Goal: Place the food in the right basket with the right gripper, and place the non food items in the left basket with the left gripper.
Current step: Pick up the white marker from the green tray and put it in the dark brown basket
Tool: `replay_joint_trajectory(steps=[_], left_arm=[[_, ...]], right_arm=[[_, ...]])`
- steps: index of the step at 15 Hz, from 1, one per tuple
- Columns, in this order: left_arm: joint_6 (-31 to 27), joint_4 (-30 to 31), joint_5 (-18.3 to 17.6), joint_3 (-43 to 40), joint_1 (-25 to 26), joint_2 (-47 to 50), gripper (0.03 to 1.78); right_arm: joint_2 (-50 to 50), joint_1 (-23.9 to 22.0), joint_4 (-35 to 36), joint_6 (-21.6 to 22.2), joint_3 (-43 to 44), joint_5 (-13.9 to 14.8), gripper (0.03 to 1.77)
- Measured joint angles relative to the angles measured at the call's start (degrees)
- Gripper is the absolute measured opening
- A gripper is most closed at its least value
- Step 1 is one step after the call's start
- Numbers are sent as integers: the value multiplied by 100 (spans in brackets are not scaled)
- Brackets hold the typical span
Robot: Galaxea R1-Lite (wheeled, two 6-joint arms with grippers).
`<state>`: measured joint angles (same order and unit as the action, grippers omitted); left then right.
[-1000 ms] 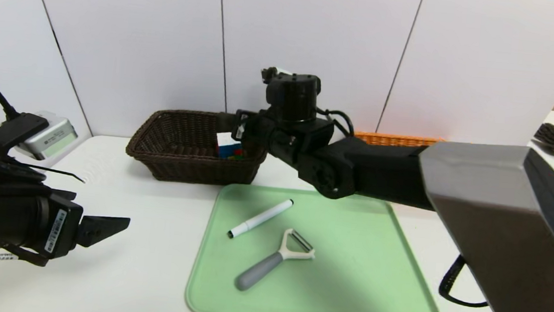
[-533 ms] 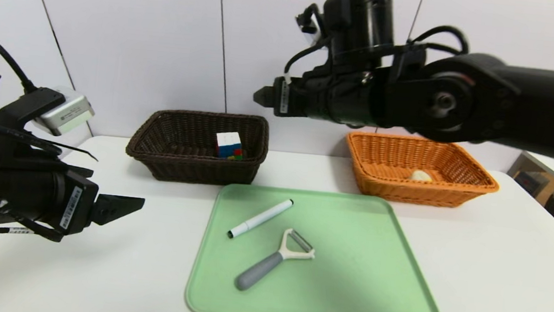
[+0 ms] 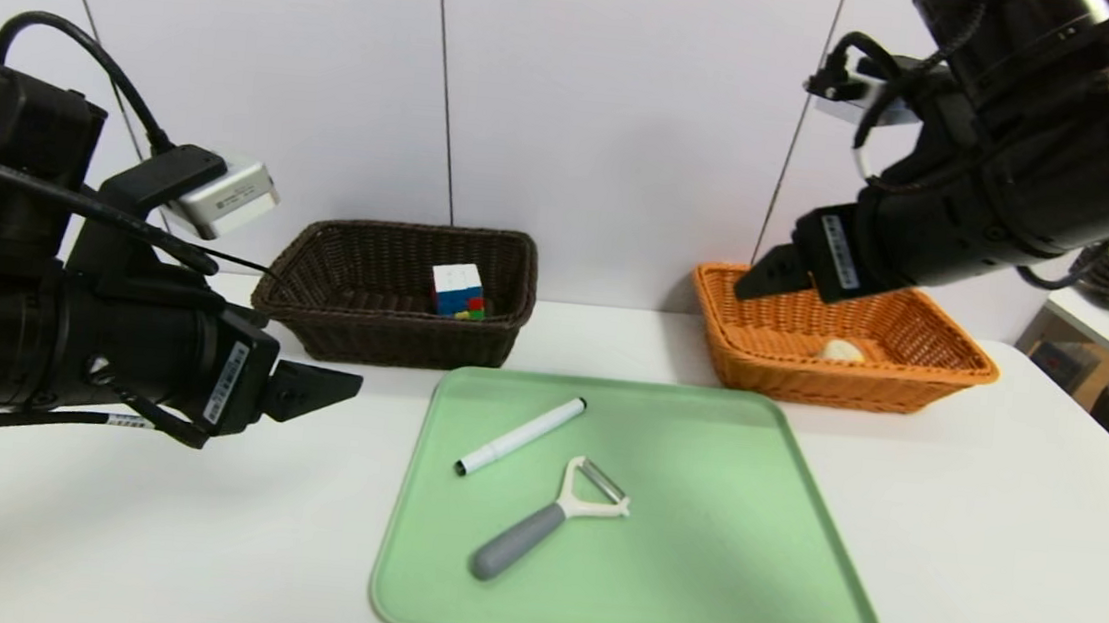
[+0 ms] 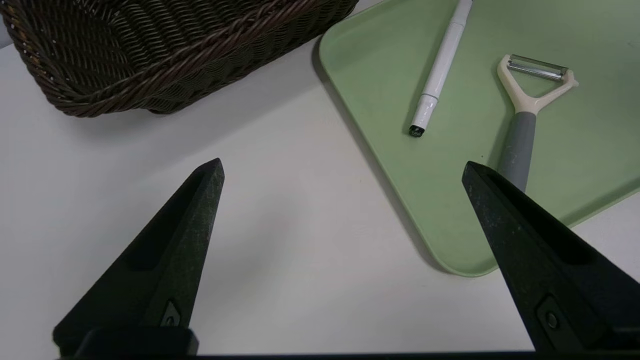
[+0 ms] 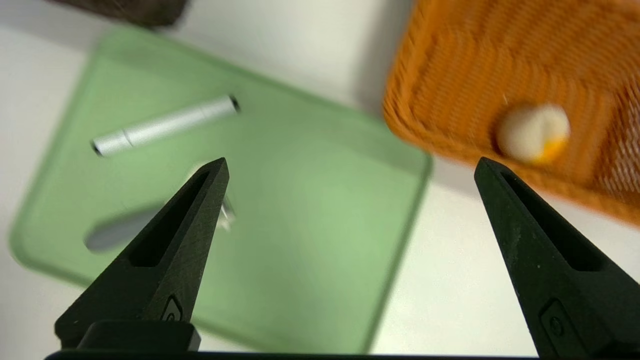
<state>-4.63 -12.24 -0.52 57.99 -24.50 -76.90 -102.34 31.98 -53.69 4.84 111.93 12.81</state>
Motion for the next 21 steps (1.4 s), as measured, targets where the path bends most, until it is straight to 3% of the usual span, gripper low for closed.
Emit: replay_joint_trajectory(steps=[3,5,7,11,15,21], left_arm=[[-18,-2,-137,133,-199,-205,169],[-140,-7,-440,168,-239,-364,169],[-195,-5,-495,301,-344,-596,169],[-305,-24,-558,870,-603,-1257,169],[-592,0,-907,1185,-680,-1946,169],[-1017,30,-942,1549,-758,-2690,169]], right_arm=[[363,-266,-1357,78,-11,13,169],[499,-364,-1724,456,-37,-22,169],[581,-389,-1740,714,-88,-37,169],[664,-404,-1735,753,-144,-22,169],[689,-417,-1729,911,-129,-9,169],[691,-450,-1731,908,-152,-30,170]])
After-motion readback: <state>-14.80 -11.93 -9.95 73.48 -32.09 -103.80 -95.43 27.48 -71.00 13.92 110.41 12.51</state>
